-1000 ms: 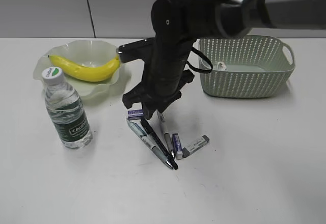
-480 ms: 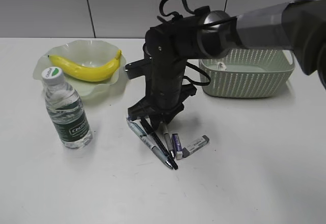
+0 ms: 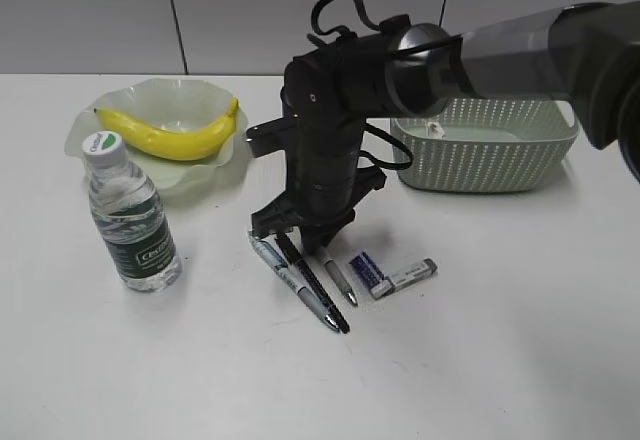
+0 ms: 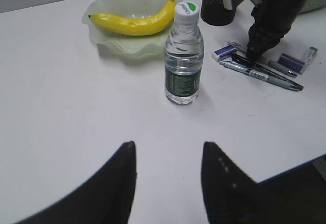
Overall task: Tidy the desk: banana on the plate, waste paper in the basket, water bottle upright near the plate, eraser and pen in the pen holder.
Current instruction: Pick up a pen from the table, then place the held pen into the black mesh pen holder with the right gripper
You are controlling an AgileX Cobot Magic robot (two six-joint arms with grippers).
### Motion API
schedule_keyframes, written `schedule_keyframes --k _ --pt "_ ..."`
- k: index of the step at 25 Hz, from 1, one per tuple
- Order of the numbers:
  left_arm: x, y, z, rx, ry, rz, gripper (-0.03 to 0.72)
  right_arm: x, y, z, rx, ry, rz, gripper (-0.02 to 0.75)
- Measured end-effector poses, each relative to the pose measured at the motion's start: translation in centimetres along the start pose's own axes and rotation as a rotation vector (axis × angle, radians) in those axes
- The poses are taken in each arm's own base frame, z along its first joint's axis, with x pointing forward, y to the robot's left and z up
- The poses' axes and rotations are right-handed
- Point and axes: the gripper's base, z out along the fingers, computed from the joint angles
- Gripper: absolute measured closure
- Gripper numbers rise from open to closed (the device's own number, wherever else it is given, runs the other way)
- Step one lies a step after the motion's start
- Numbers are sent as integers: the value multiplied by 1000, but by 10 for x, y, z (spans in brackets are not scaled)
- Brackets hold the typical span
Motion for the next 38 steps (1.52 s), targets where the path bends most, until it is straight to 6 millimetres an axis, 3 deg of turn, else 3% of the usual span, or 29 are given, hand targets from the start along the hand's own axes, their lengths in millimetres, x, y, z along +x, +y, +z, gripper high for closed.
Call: schedule_keyframes --k 5,8,13,18,21,25,33,38 --pt "0 0 0 0 0 0 369 3 -1 -4 10 39 -2 626" --pt "0 0 0 0 0 0 369 3 -1 -20 10 37 -2 626" --pt "0 0 0 0 0 0 369 -4 0 -89 -21 -116 18 626" --pt "0 0 0 0 0 0 369 -19 -3 -169 -28 -487 5 626" --pt "0 0 0 0 0 0 369 -31 -9 -189 37 -690 -27 626" --pt "0 0 0 0 0 0 369 -44 -17 -182 44 -875 -32 626" --pt "0 0 0 0 0 0 369 -55 -62 -128 -100 -1017 21 626" --pt "0 0 0 0 0 0 369 -61 -72 -102 -145 -1059 -20 627"
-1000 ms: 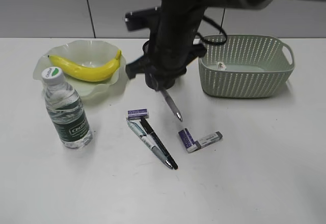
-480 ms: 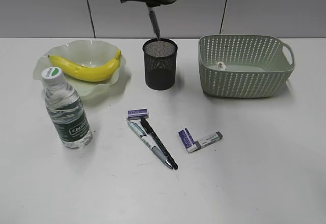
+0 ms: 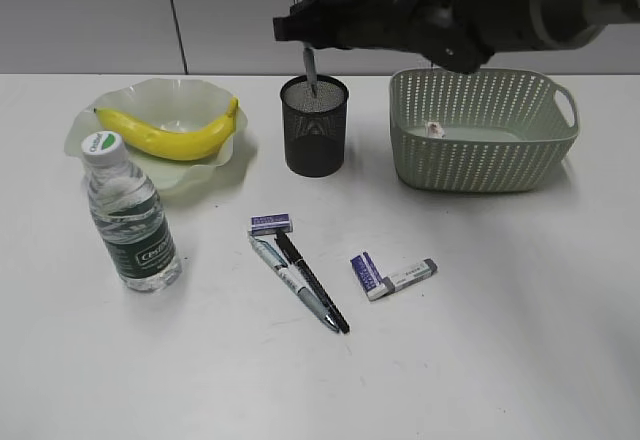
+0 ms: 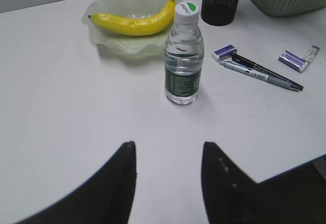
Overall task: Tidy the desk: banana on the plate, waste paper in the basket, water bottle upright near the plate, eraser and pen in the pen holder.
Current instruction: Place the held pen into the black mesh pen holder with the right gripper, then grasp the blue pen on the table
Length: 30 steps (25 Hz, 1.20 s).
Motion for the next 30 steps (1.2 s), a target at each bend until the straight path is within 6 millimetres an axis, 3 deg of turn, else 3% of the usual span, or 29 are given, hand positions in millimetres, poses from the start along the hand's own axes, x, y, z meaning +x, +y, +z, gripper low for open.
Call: schedule_keyframes --k 6,12,16,20,23,30 --pt "0 0 0 0 -1 0 369 30 -6 15 -2 58 -38 605" --pt "0 0 0 0 -1 0 369 33 -9 17 3 64 -39 390" --pt "0 0 0 0 -1 0 369 23 -12 9 47 82 -44 336" --pt "0 0 0 0 -1 0 369 0 -18 -18 220 203 -19 332" --pt "0 0 0 0 -1 0 369 -21 -16 -51 347 336 -22 370" --pt "0 0 0 0 -1 0 369 -56 10 -129 327 610 -53 484"
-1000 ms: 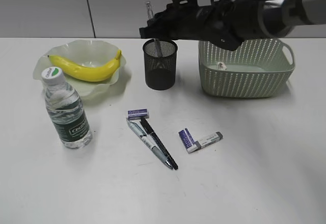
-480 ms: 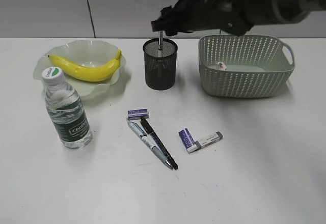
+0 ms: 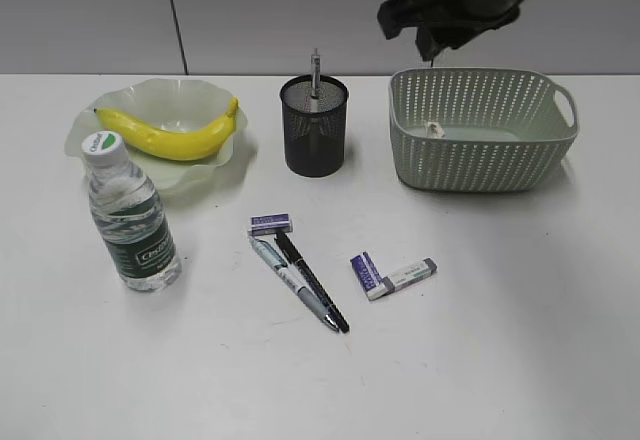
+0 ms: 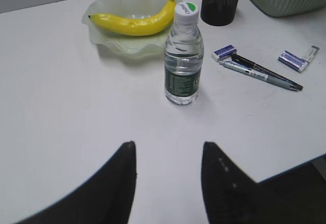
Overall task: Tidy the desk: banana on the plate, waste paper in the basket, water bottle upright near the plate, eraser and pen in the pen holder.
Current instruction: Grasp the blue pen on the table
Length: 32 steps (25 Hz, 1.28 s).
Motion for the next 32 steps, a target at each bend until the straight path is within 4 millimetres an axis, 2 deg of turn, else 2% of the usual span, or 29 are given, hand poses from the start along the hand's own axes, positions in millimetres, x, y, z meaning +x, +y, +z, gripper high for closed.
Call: schedule_keyframes --k 5,7,10,16,20,25,28,32 --pt "0 0 0 0 0 0 369 27 -10 -64 -32 99 -26 492" --pt "0 0 0 -1 0 0 369 47 -14 -86 -56 108 -44 492" --pt "0 0 0 0 -2 0 369 88 -21 -117 -77 107 -45 492" --pt "0 0 0 0 -5 0 369 188 -34 -146 -80 136 -48 492" --pt "0 -1 0 13 -3 -6 369 245 -41 -164 -85 51 -35 492" --pt "-9 -18 11 147 74 -81 369 295 -49 -184 -97 -142 -6 493" --pt "-20 -32 30 221 173 -140 369 317 -52 -195 -103 -274 12 494" --pt "-33 -50 71 276 333 -238 369 334 -56 -206 -110 -436 32 494"
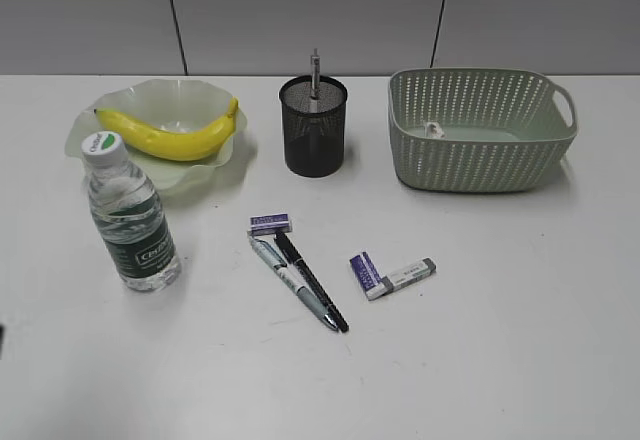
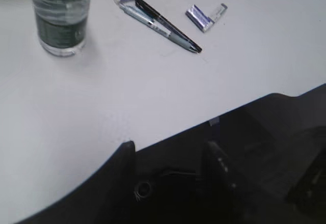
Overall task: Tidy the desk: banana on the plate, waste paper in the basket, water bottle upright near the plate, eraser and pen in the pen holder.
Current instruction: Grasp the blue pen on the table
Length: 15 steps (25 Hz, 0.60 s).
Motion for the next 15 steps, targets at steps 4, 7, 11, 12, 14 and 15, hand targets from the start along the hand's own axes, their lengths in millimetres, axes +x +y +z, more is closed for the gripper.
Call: schedule_keyframes --k 4,7,11,12,14,15 --pt "-18 -5 48 15 142 -142 370 5 -1 -4 0 -73 1 494" --pt "-26 -6 85 15 226 -272 370 5 -1 -4 1 -83 0 494" --pt "-38 -9 125 5 323 -416 370 5 -1 -4 1 -84 0 494" --pt "-42 -10 133 6 337 -444 370 5 -1 -4 1 -84 -1 494" --pt "-48 -11 150 -14 371 -505 370 5 -1 -4 2 -84 -1 494" --pt "-51 -13 158 -25 384 -537 370 4 -1 -4 2 -85 -1 494"
